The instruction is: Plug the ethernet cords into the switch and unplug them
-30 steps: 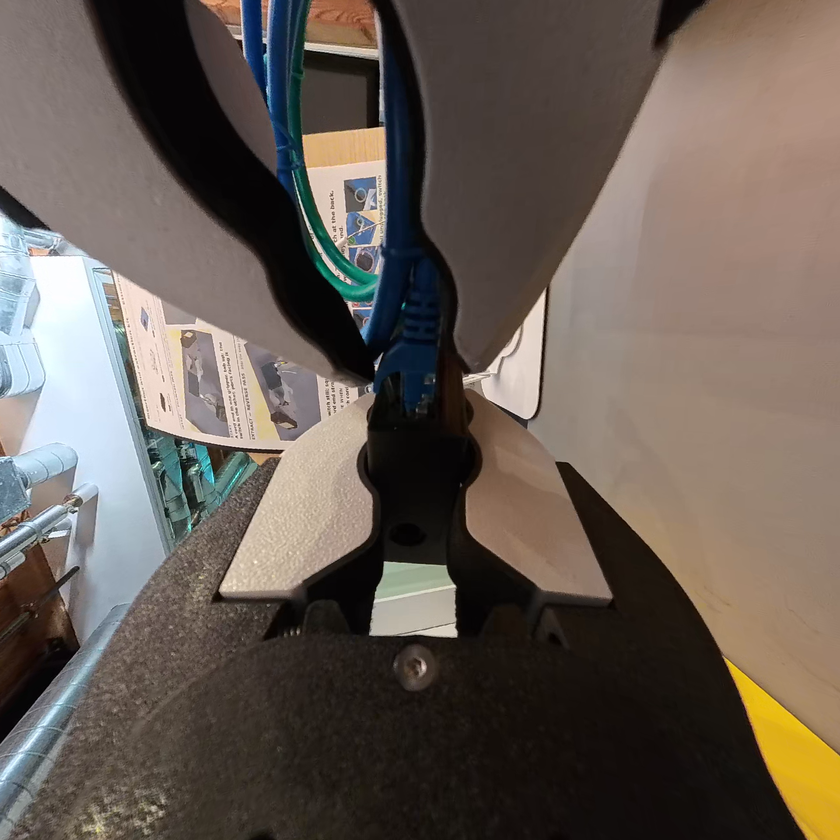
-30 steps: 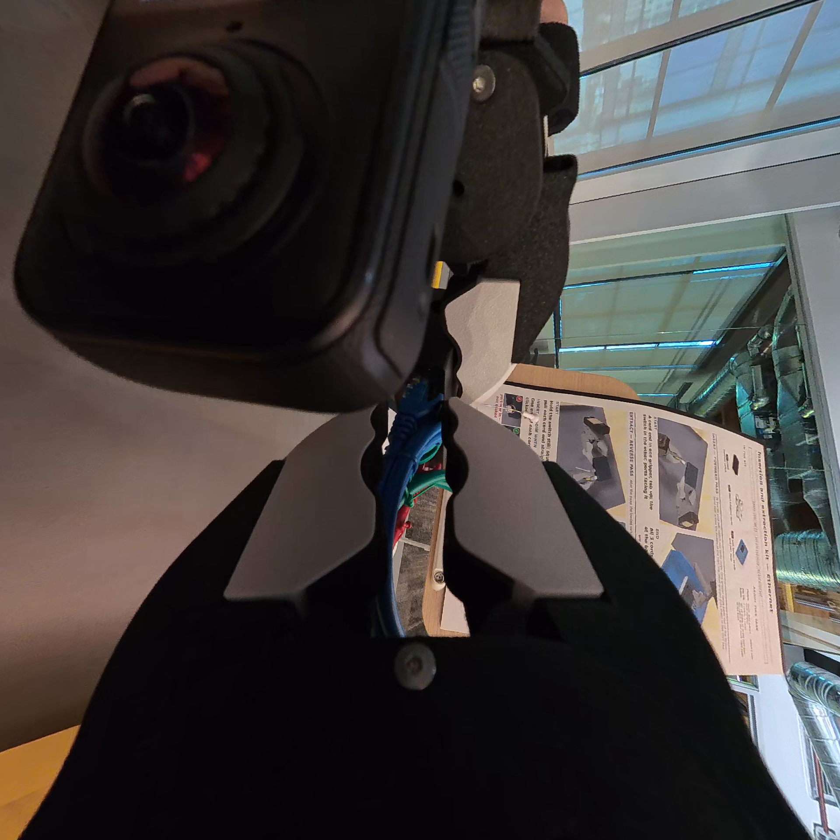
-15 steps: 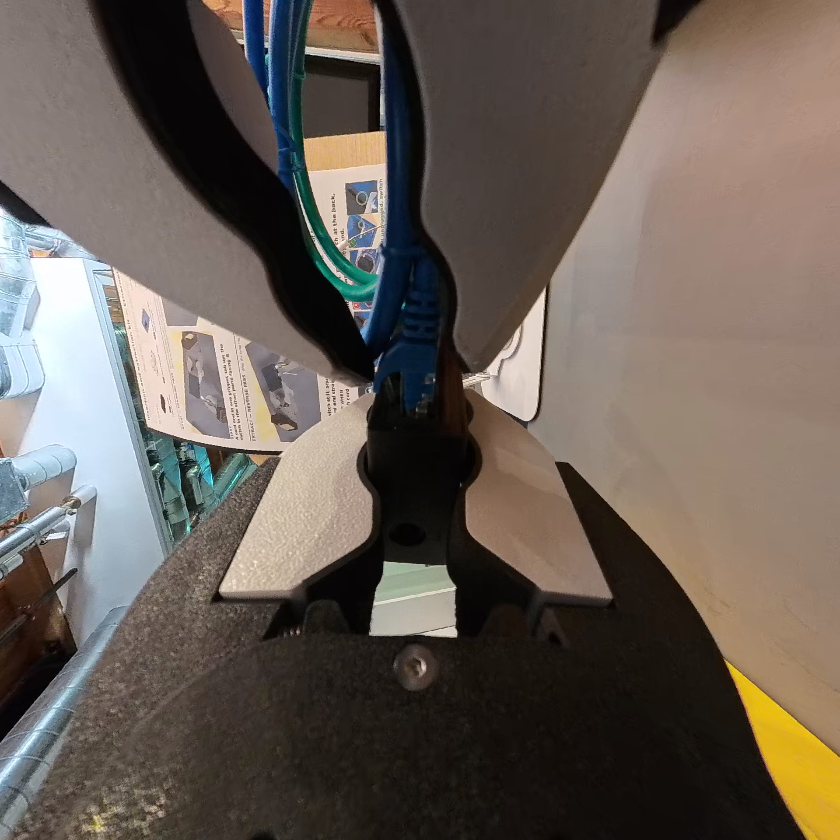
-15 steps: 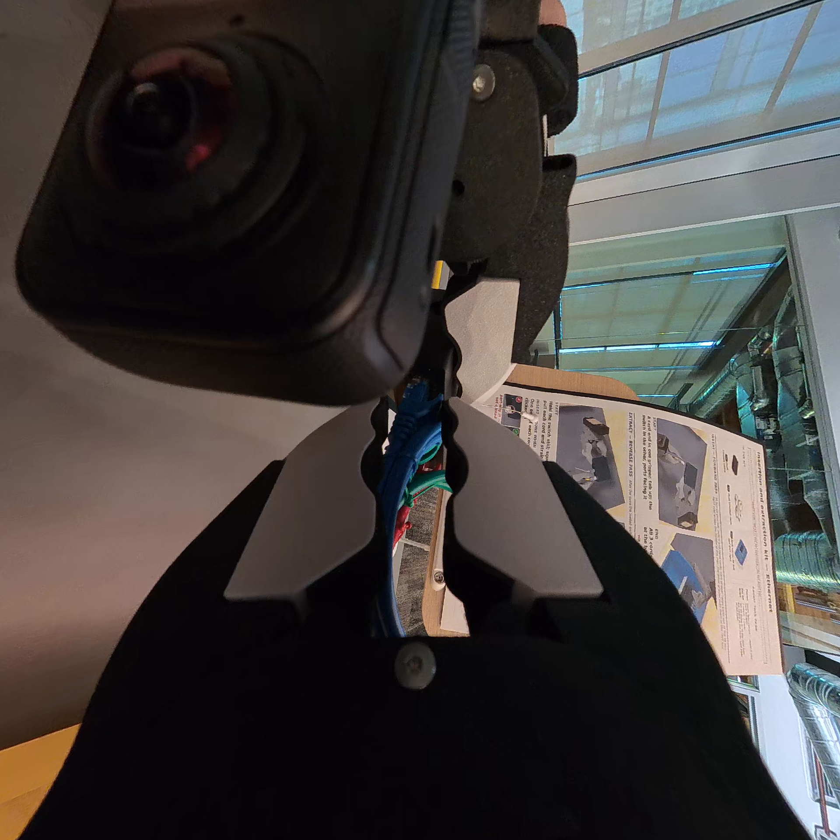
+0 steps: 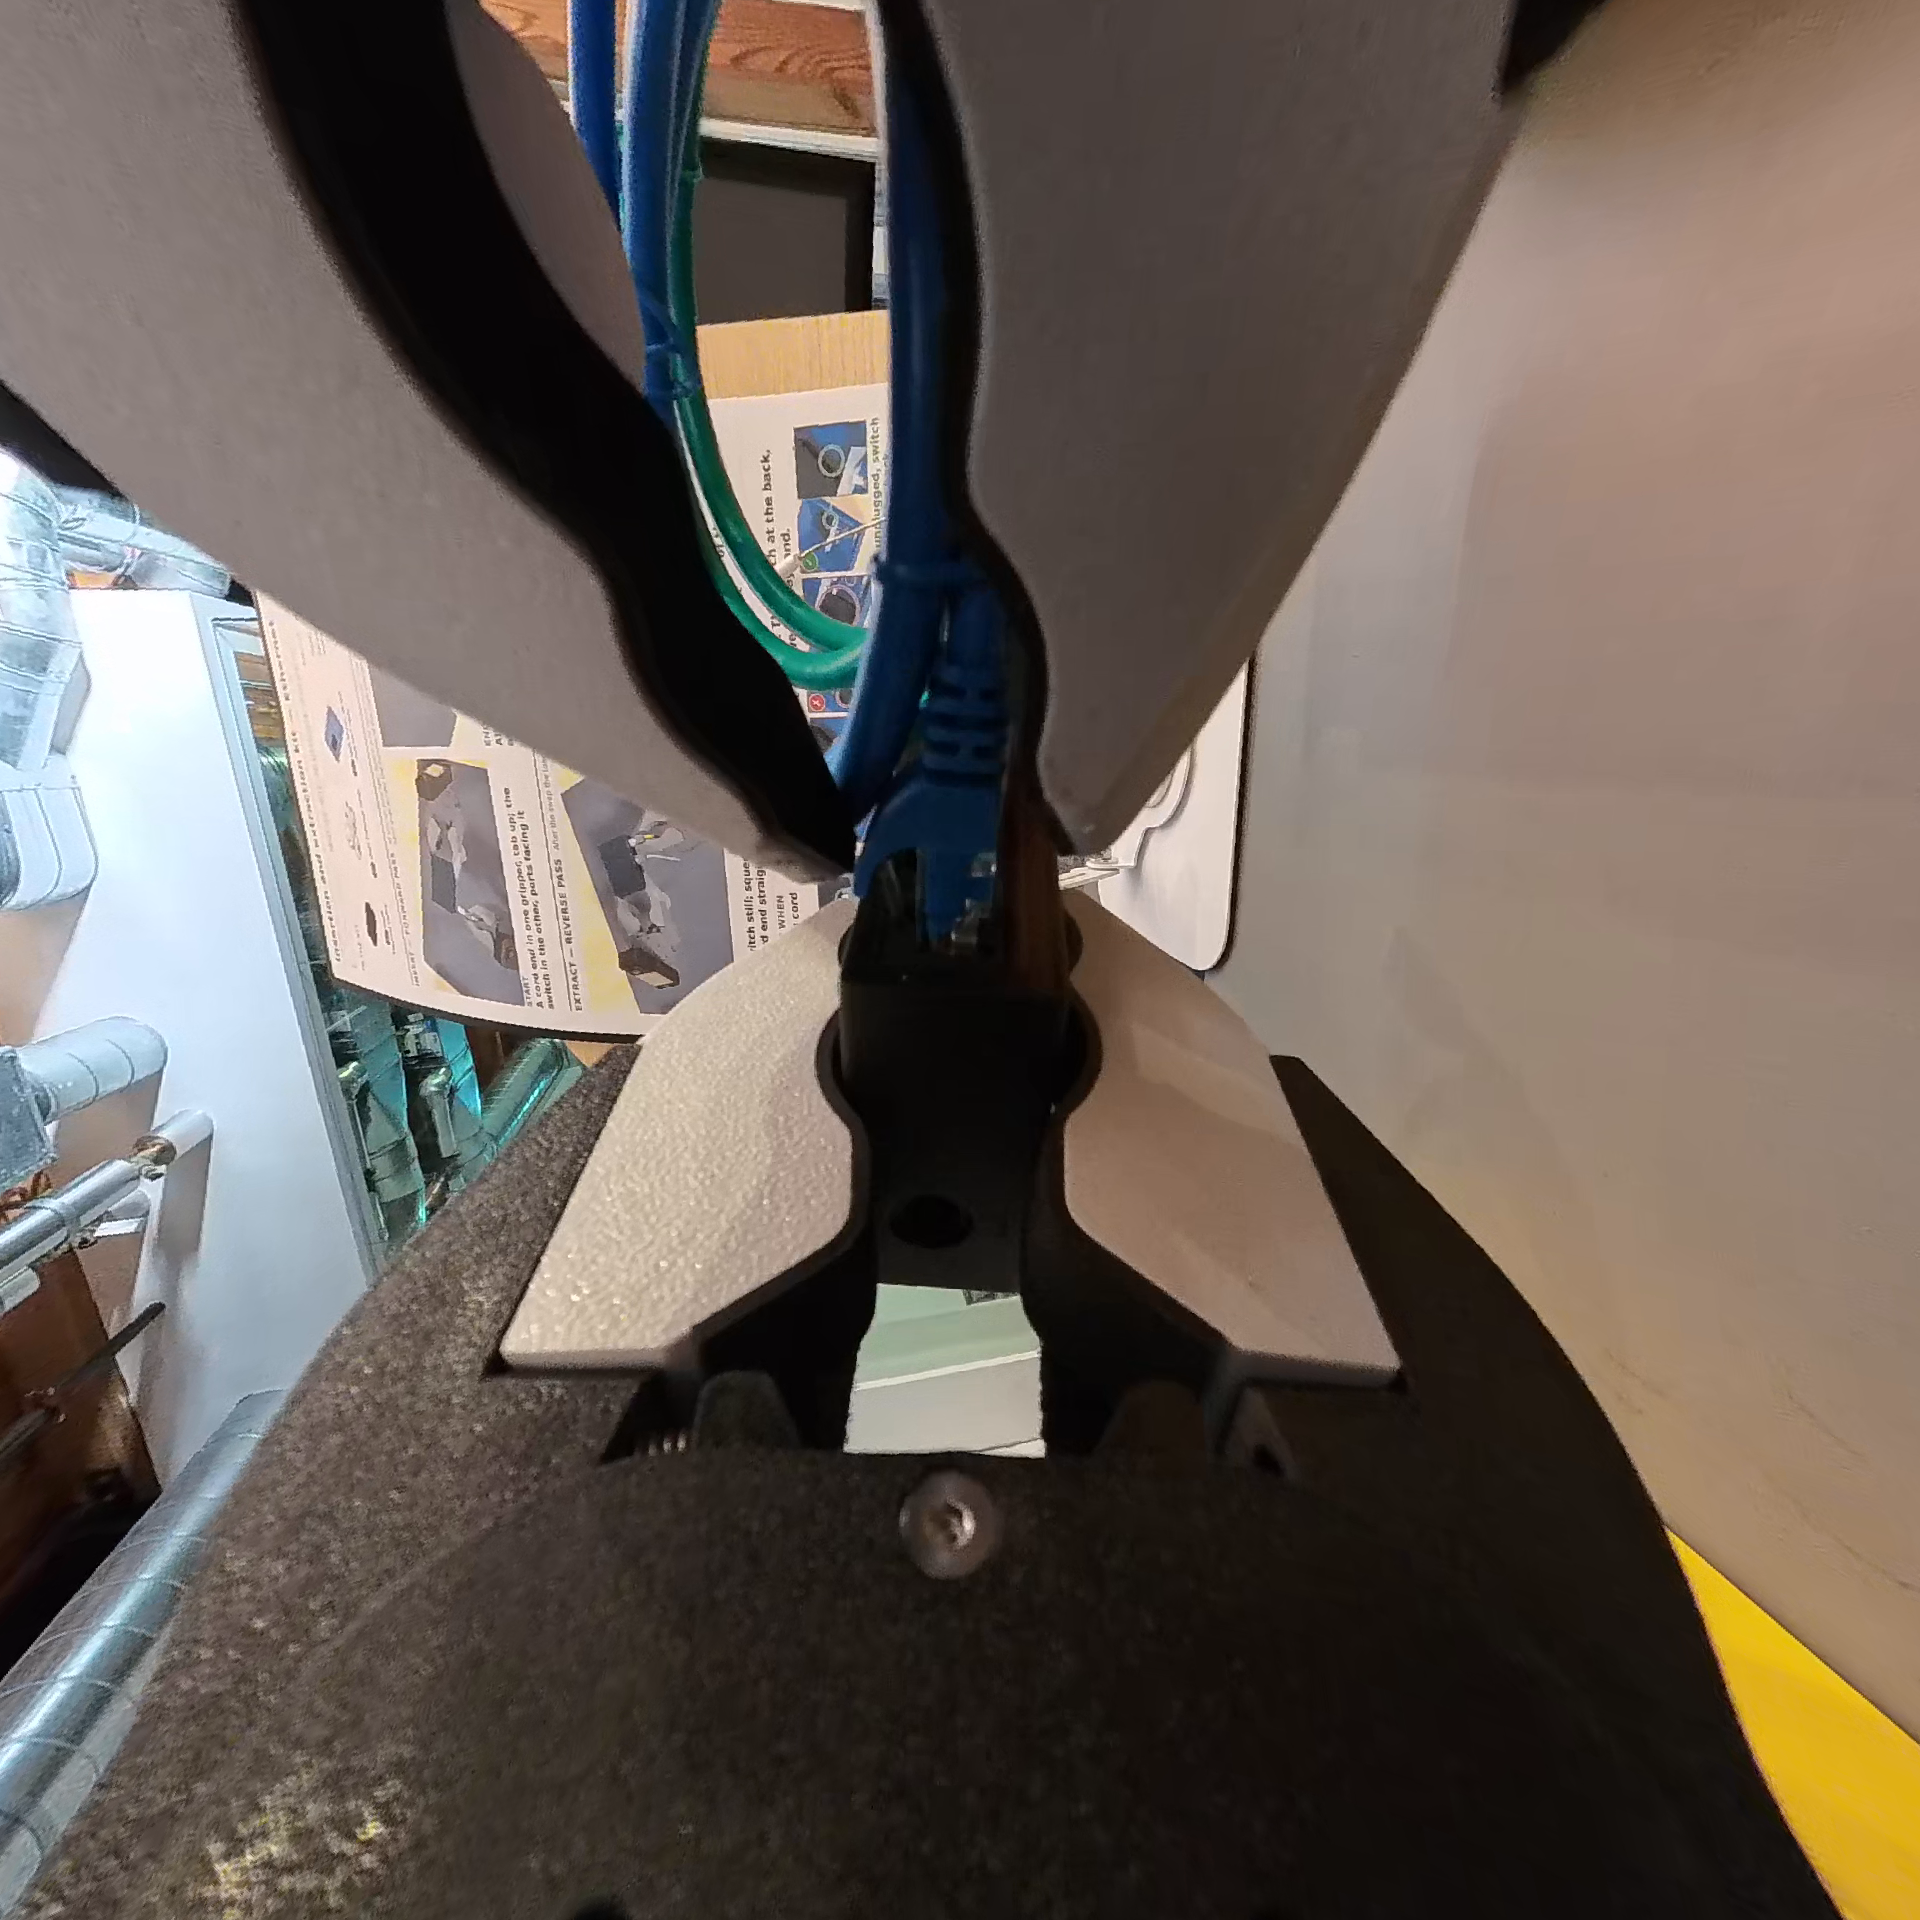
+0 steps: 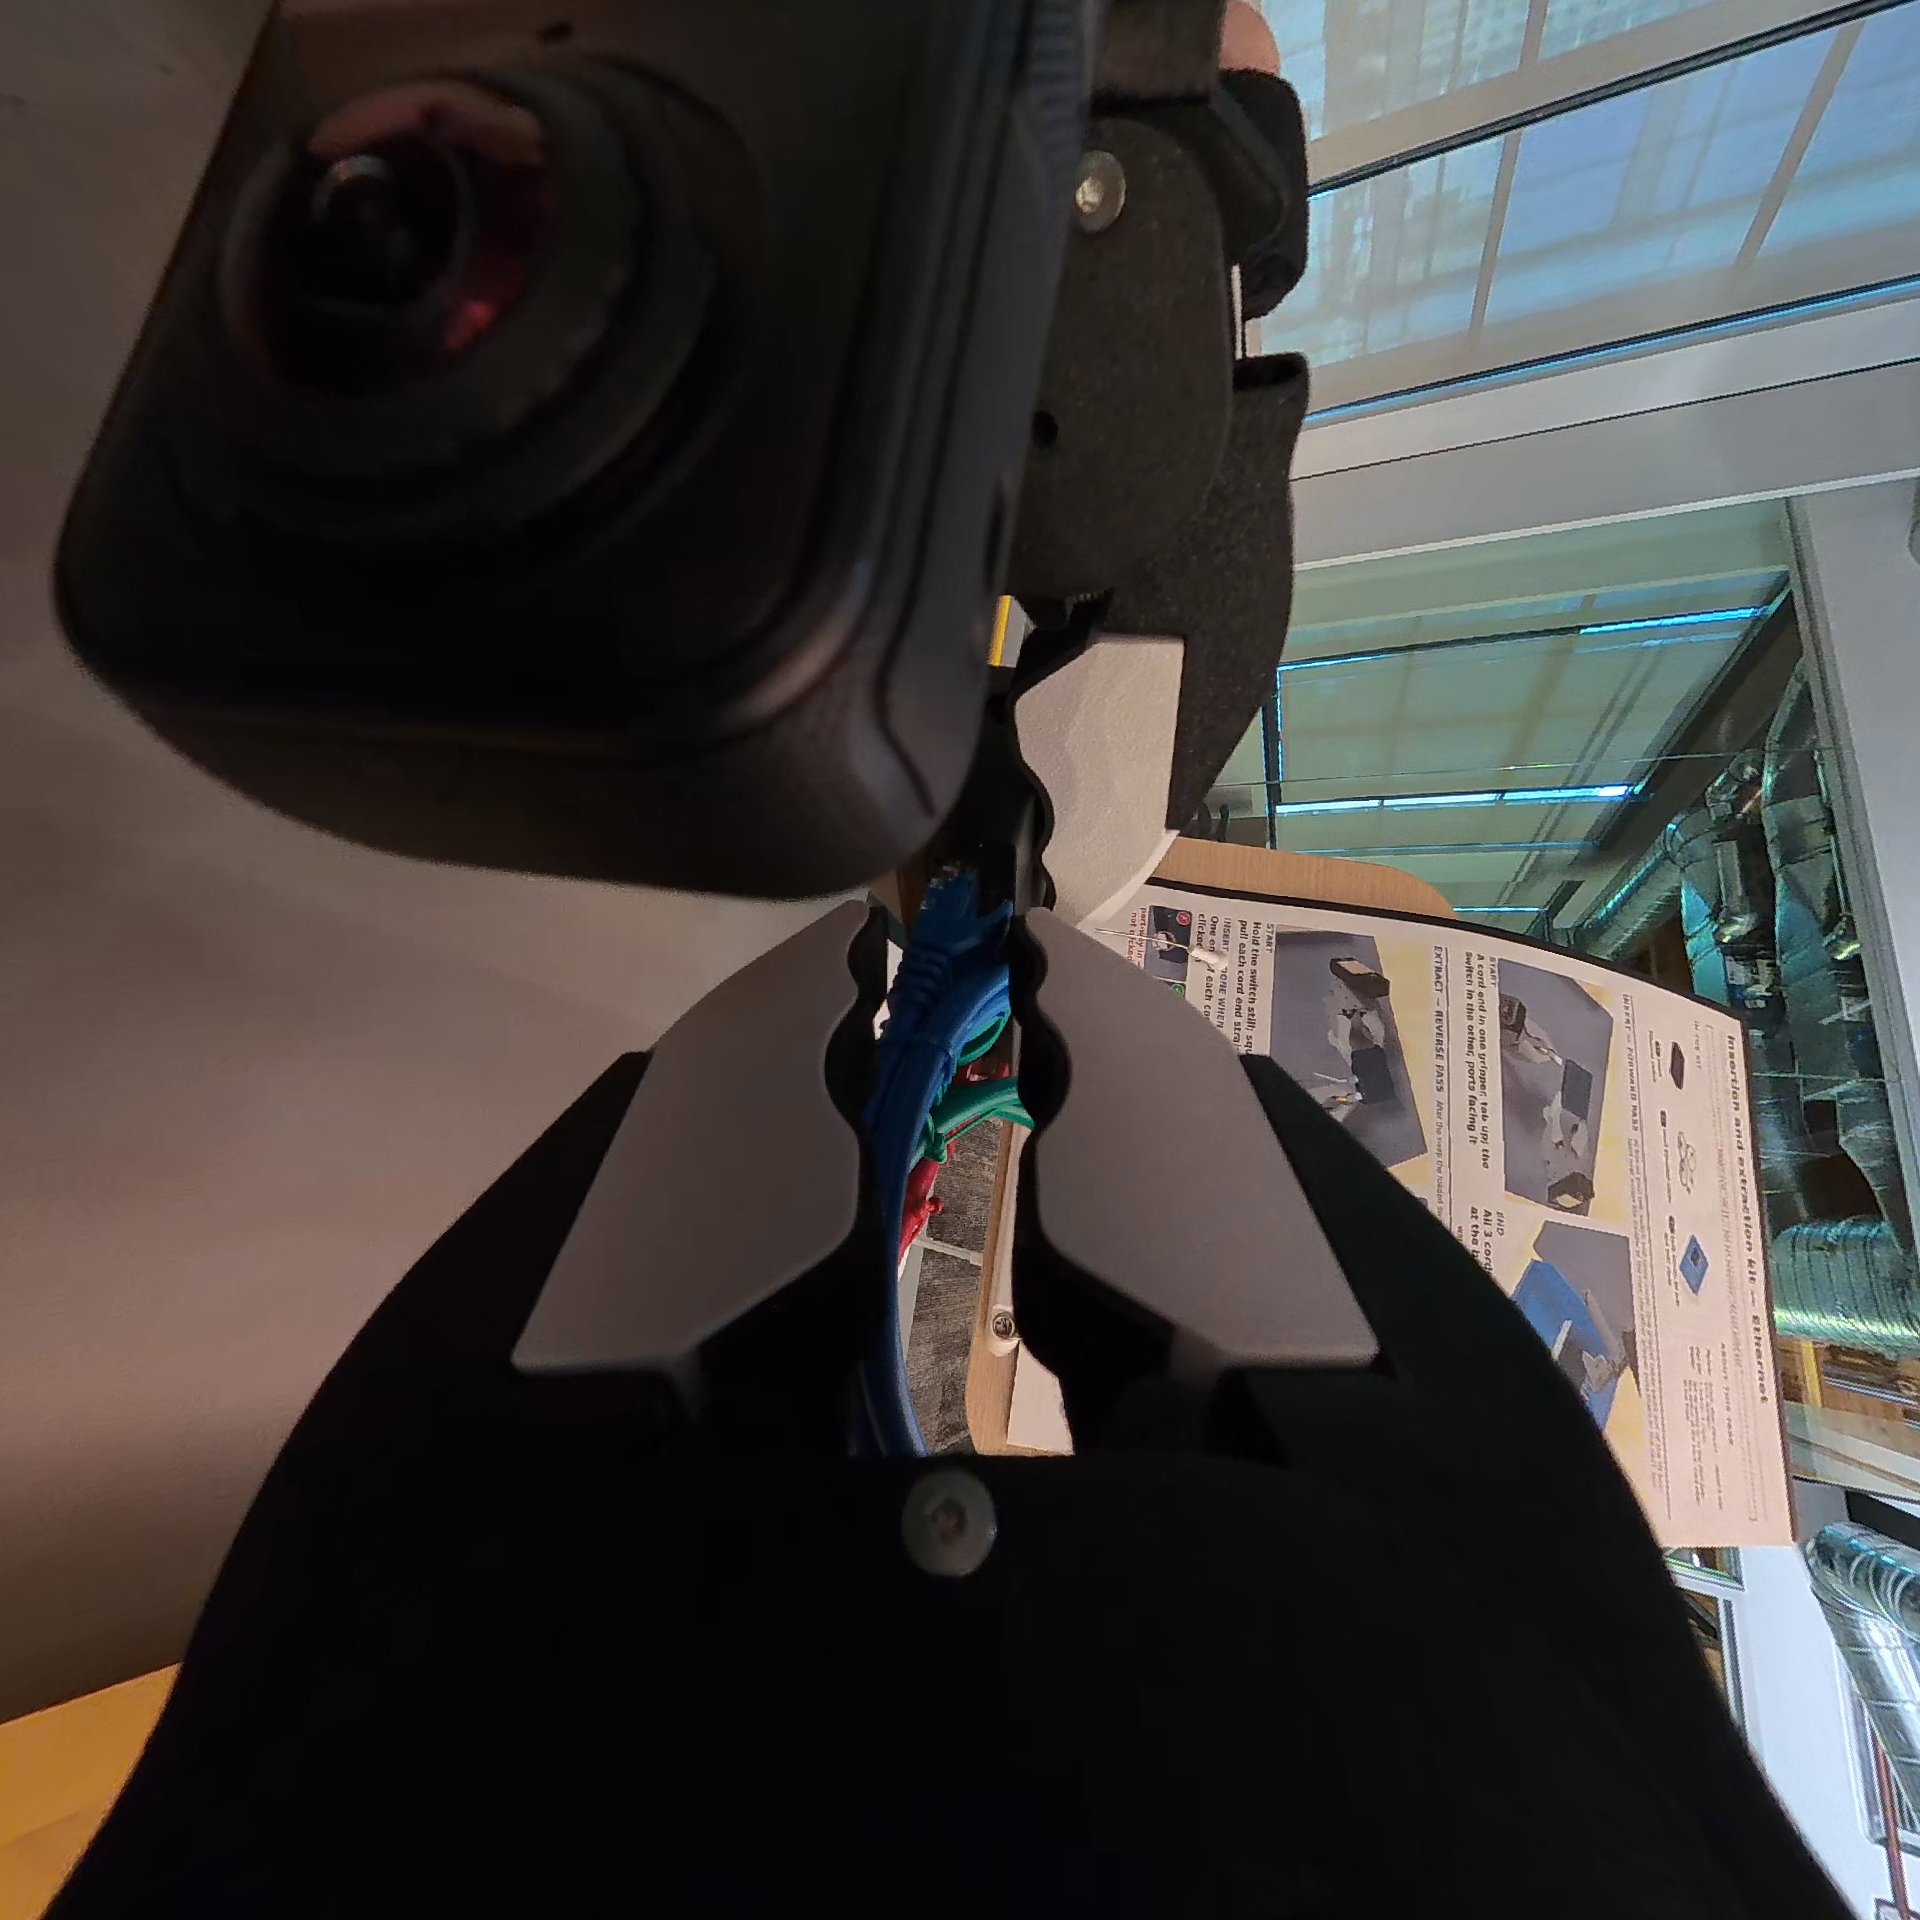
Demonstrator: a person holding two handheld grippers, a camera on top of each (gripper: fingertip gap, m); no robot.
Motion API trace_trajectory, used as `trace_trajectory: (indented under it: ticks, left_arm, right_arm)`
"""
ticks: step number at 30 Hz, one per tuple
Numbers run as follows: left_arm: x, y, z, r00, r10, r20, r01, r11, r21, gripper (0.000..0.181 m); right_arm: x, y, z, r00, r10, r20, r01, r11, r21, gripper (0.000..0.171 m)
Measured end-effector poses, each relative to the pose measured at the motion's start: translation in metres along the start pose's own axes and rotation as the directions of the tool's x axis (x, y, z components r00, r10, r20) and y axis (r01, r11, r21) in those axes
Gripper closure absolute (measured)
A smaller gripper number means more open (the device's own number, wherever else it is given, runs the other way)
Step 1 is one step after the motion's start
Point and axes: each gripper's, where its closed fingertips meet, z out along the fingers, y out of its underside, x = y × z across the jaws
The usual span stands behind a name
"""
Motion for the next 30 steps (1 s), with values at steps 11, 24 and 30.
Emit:
trace_trajectory:
  ticks: [11, 24, 30]
  left_arm:
    - [-0.015, 0.006, -0.007, 0.996, -0.084, 0.02, 0.083, 0.995, 0.047, 0.151]
    - [-0.024, 0.022, -0.007, 0.988, -0.154, 0.021, 0.153, 0.987, 0.052, 0.151]
    - [-0.023, 0.03, -0.004, 0.985, -0.17, 0.001, 0.17, 0.985, 0.036, 0.151]
  right_arm:
    - [0.027, -0.016, -0.015, 0.987, -0.013, -0.162, 0.027, 0.996, 0.083, 0.145]
    - [0.043, -0.024, -0.045, 0.98, 0.054, -0.192, -0.028, 0.991, 0.133, 0.147]
    - [0.04, -0.011, -0.041, 0.972, 0.209, -0.108, -0.198, 0.974, 0.107, 0.147]
